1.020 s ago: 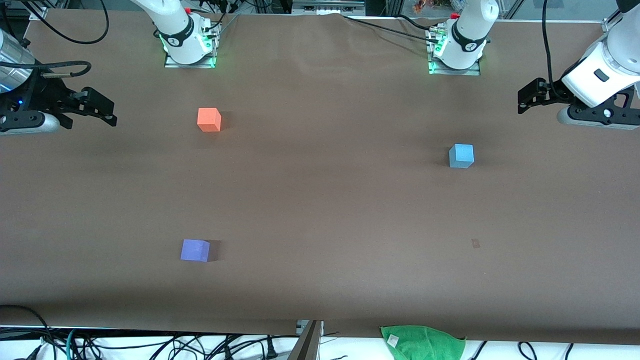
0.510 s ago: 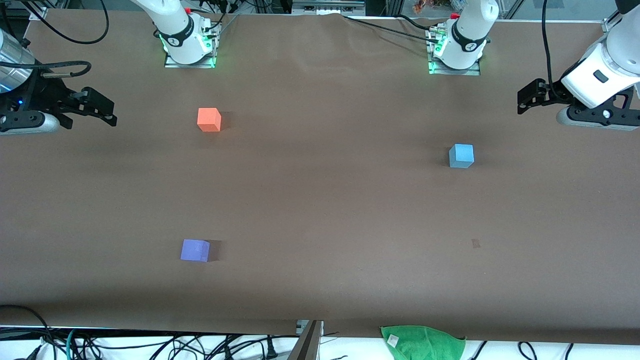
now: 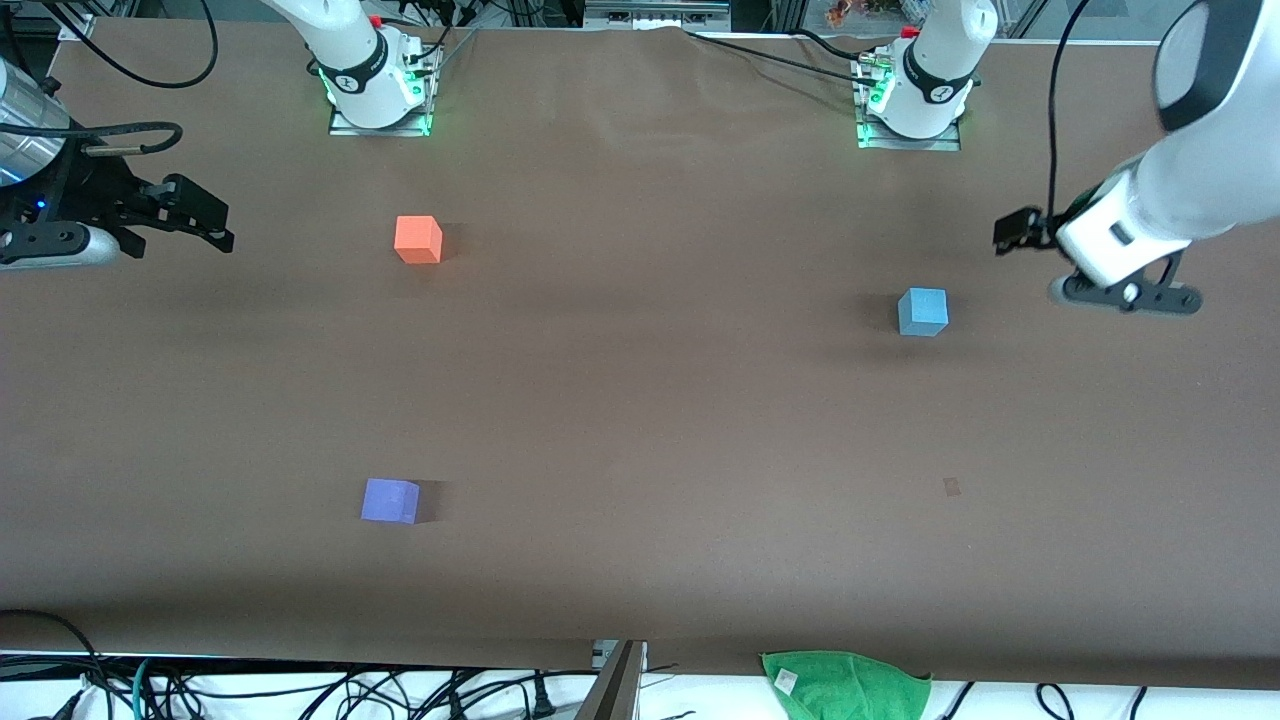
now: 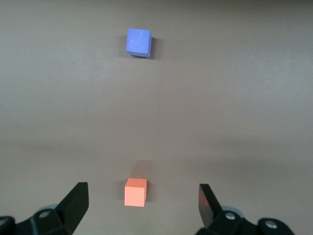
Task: Place blue block between orange and purple blocks
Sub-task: 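Reach the left gripper down over the light-blue cube and close on it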
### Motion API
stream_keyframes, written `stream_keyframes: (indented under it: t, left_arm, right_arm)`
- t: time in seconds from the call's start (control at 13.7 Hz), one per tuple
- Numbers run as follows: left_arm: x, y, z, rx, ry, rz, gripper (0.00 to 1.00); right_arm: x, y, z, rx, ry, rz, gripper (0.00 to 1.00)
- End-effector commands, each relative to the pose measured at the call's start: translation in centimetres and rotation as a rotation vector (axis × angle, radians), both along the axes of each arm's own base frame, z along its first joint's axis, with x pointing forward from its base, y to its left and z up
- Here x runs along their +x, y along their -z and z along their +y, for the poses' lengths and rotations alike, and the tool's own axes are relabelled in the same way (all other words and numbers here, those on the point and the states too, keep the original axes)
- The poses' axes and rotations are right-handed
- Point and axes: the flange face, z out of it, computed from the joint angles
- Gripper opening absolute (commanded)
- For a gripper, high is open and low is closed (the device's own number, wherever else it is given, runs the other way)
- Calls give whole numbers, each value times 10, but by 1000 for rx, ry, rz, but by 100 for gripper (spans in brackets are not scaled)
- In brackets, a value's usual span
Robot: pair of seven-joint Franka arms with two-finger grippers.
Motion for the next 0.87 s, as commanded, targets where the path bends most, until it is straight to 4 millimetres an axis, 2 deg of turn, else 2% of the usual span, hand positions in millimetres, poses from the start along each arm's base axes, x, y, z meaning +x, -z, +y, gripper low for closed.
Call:
stream_keyframes:
  t: [0.0, 0.44, 0.66, 0.8]
  left_arm:
    - [-6, 44, 4, -7, 9, -30, 100]
    - [-36, 134, 8, -5, 8, -66, 100]
    - [-57, 173, 9, -7, 5, -90, 100]
    - [-63, 188, 8, -7, 10, -77, 100]
  right_arm:
    - [2, -3, -3, -10, -9, -5, 99]
    - [3, -3, -8, -9, -3, -5, 99]
    - [3, -3, -8, -9, -2, -5, 99]
    - [3, -3, -8, -9, -2, -5, 99]
